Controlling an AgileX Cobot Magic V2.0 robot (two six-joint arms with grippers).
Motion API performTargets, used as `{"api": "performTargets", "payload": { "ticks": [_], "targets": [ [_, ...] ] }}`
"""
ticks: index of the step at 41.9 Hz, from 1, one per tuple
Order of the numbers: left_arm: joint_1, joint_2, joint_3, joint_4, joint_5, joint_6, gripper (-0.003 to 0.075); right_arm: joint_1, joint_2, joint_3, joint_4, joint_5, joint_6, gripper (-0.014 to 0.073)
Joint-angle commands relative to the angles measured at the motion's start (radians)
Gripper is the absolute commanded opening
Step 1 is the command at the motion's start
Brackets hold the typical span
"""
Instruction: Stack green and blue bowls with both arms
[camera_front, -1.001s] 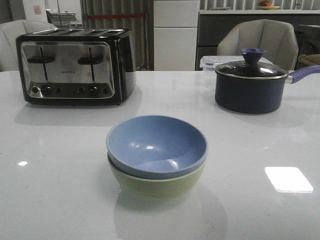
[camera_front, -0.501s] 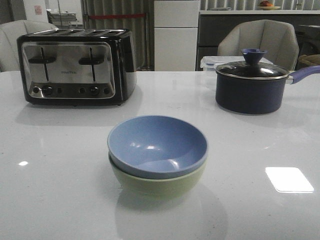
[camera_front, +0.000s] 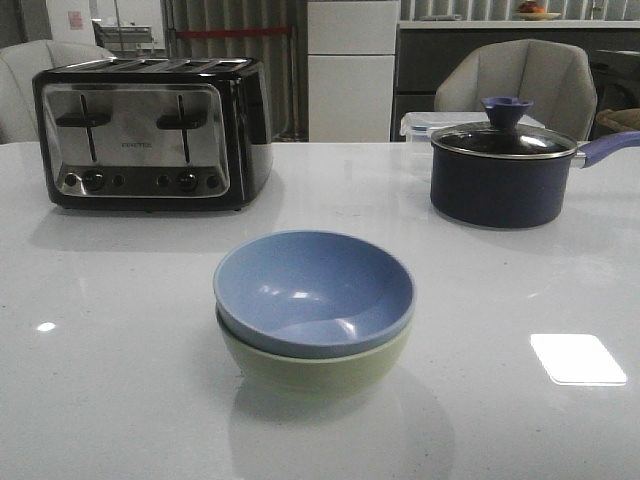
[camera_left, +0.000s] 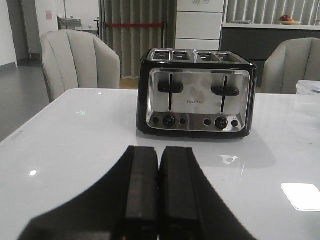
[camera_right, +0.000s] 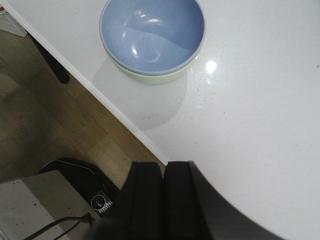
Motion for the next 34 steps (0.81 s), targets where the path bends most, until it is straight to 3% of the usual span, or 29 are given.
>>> {"api": "performTargets", "payload": {
  "ticks": [1, 34],
  "targets": [
    [-0.009, -0.021, 0.005, 0.002, -0.102, -0.010, 0.0094, -0.006, 0.002, -0.025, -0.006, -0.056, 0.003, 0.0055],
    [-0.037, -0.019, 0.005, 0.004, -0.104, -0.010, 0.0093, -0.006, 0.002, -0.025, -0.006, -0.045, 0.003, 0.0055]
  ]
}}
